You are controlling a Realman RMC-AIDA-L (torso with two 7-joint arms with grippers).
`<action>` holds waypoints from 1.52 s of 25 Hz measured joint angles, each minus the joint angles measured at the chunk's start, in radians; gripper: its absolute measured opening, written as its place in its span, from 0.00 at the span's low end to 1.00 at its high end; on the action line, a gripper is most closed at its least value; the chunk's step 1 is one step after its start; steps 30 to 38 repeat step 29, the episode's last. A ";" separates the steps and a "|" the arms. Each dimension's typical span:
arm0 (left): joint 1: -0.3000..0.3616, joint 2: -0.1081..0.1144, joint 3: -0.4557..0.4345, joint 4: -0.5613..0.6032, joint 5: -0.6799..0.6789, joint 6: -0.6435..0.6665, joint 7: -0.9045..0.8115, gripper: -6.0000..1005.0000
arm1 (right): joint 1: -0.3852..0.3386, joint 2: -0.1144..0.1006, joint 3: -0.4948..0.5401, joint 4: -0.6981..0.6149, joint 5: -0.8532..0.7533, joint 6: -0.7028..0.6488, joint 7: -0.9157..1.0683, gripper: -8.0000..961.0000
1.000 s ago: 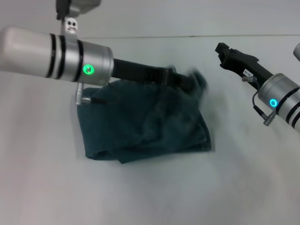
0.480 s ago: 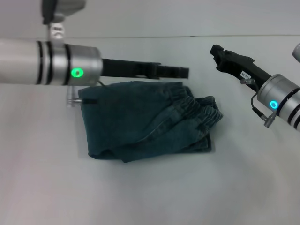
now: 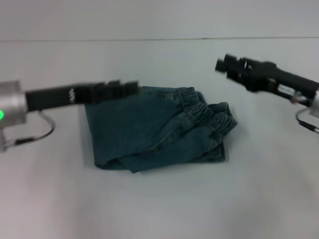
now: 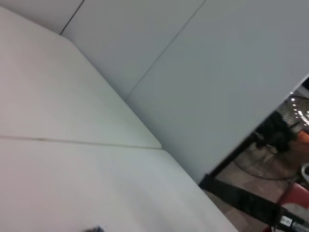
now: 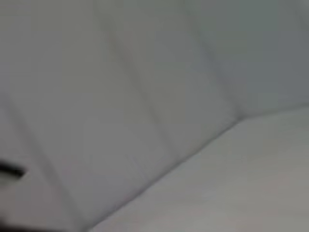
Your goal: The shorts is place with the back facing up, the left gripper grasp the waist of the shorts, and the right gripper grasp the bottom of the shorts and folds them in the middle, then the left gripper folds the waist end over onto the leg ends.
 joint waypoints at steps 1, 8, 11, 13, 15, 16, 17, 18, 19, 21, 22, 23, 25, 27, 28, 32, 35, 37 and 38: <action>0.019 0.006 -0.013 0.001 0.005 0.027 0.014 0.92 | -0.015 -0.004 -0.051 -0.057 -0.013 -0.054 0.049 0.27; 0.117 0.026 -0.106 0.013 0.074 0.148 0.113 0.92 | -0.107 -0.024 -0.188 -0.312 -0.120 -0.263 0.197 0.61; 0.137 0.022 -0.120 0.018 0.101 0.168 0.140 0.92 | -0.152 -0.040 -0.203 -0.330 -0.125 -0.304 0.193 0.71; 0.142 0.020 -0.119 0.019 0.119 0.175 0.151 0.92 | -0.173 -0.047 -0.213 -0.331 -0.130 -0.312 0.193 0.76; 0.140 0.019 -0.115 0.020 0.139 0.179 0.157 0.92 | -0.187 -0.049 -0.219 -0.332 -0.136 -0.313 0.196 0.82; 0.139 0.019 -0.114 0.020 0.144 0.181 0.157 0.92 | -0.192 -0.048 -0.220 -0.333 -0.141 -0.313 0.198 0.84; 0.135 0.019 -0.113 0.020 0.150 0.184 0.157 0.92 | -0.194 -0.048 -0.222 -0.334 -0.144 -0.312 0.200 0.87; 0.133 0.019 -0.112 0.020 0.155 0.187 0.157 0.92 | -0.197 -0.046 -0.224 -0.334 -0.147 -0.311 0.201 0.90; 0.129 0.020 -0.112 0.020 0.158 0.190 0.157 0.92 | -0.198 -0.045 -0.226 -0.334 -0.149 -0.309 0.202 0.90; 0.124 0.021 -0.111 0.020 0.161 0.193 0.156 0.92 | -0.200 -0.042 -0.230 -0.334 -0.151 -0.306 0.203 0.90; 0.123 0.022 -0.111 0.020 0.162 0.194 0.155 0.92 | -0.200 -0.041 -0.231 -0.333 -0.155 -0.305 0.203 0.90; 0.121 0.023 -0.110 0.020 0.162 0.195 0.155 0.92 | -0.201 -0.040 -0.231 -0.332 -0.159 -0.303 0.203 0.90; 0.119 0.023 -0.110 0.020 0.163 0.196 0.155 0.92 | -0.199 -0.038 -0.232 -0.332 -0.171 -0.300 0.203 0.90; 0.118 0.023 -0.109 0.019 0.163 0.199 0.156 0.92 | -0.195 -0.035 -0.233 -0.332 -0.185 -0.300 0.204 0.90; 0.118 0.023 -0.109 0.019 0.163 0.200 0.156 0.92 | -0.194 -0.034 -0.233 -0.332 -0.190 -0.300 0.204 0.90; 0.118 0.024 -0.109 0.019 0.163 0.203 0.156 0.92 | -0.193 -0.032 -0.233 -0.332 -0.194 -0.300 0.205 0.90; 0.118 0.024 -0.109 0.019 0.163 0.203 0.156 0.92 | -0.193 -0.032 -0.233 -0.332 -0.194 -0.300 0.205 0.90; 0.118 0.024 -0.109 0.019 0.163 0.203 0.156 0.92 | -0.193 -0.032 -0.233 -0.332 -0.194 -0.300 0.205 0.90; 0.118 0.024 -0.109 0.019 0.163 0.203 0.156 0.92 | -0.193 -0.032 -0.233 -0.332 -0.194 -0.300 0.205 0.90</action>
